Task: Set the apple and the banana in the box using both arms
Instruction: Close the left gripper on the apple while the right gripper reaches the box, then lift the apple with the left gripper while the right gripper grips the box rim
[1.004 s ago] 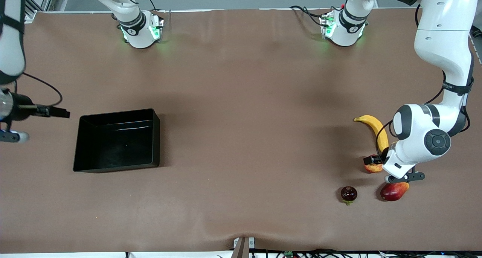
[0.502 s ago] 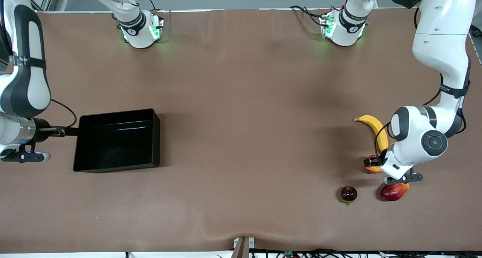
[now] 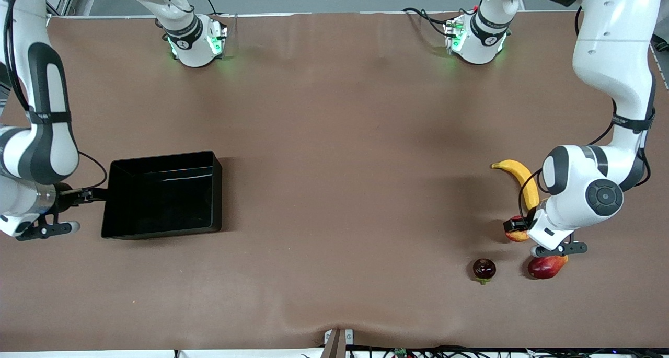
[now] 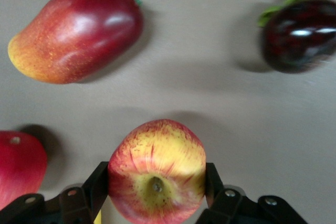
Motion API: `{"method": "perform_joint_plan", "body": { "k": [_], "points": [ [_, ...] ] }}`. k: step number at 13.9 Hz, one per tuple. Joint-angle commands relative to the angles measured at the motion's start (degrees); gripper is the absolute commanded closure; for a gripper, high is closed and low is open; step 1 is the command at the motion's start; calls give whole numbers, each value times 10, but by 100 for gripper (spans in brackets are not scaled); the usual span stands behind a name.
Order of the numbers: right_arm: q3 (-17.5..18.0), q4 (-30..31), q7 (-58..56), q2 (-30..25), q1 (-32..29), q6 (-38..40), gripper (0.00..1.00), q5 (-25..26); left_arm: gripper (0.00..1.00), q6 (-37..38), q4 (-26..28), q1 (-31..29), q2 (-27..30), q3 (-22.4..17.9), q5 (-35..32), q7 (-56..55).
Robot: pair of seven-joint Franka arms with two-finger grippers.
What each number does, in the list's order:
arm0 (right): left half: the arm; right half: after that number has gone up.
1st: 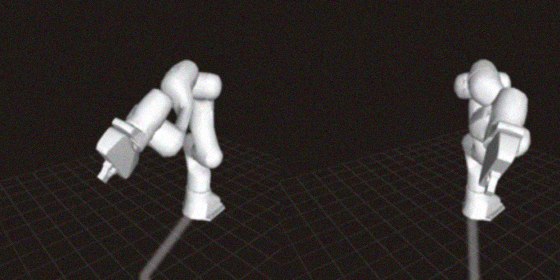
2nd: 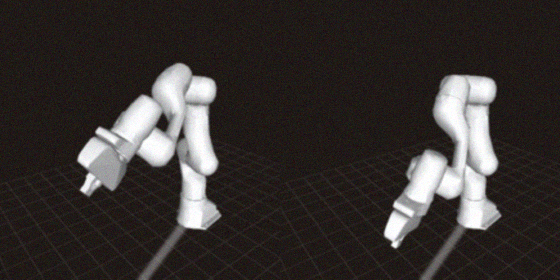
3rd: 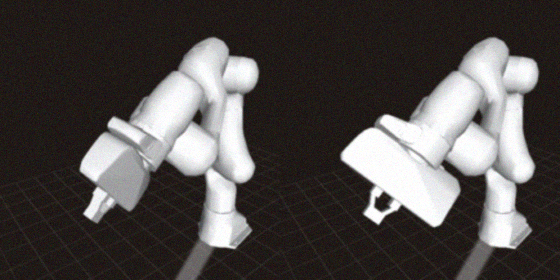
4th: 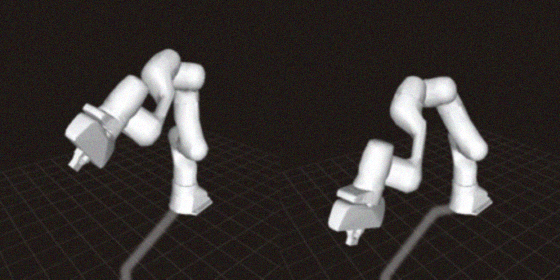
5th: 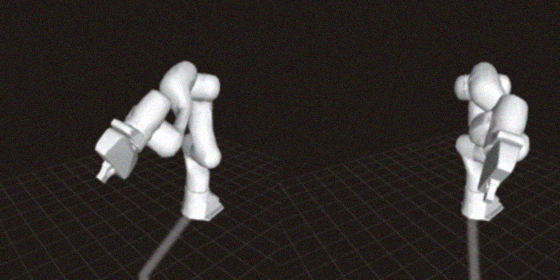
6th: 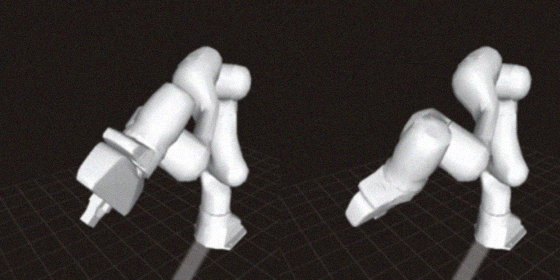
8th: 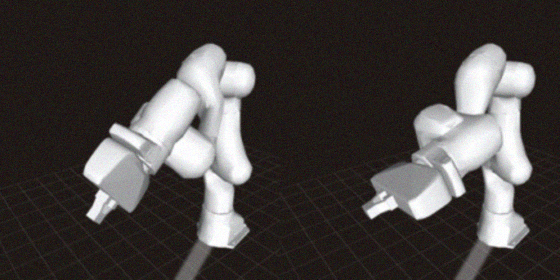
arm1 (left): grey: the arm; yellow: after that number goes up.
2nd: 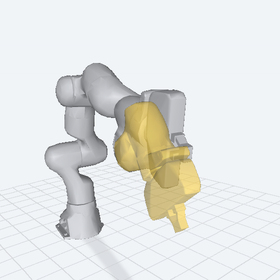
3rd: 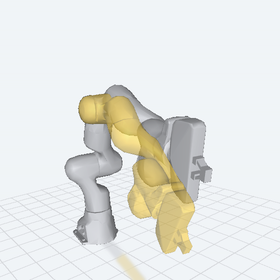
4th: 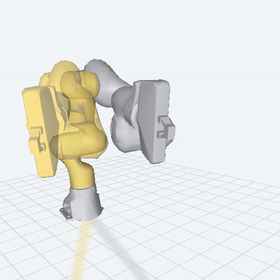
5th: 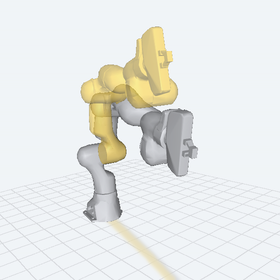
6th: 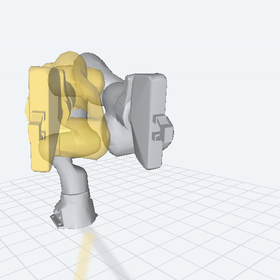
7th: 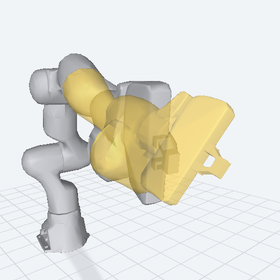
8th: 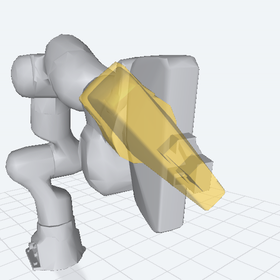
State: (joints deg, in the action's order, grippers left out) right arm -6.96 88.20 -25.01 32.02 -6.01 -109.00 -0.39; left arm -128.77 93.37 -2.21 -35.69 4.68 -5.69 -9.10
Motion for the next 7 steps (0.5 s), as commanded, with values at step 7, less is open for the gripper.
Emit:
{"method": "perform_joint_plan", "body": {
  "k": [7],
  "points": [
    [8, -11, -43, 58, -13, -56, 0, 5, 100, 149, 9, 3, 110, 93, -5, -131]
  ]
}}
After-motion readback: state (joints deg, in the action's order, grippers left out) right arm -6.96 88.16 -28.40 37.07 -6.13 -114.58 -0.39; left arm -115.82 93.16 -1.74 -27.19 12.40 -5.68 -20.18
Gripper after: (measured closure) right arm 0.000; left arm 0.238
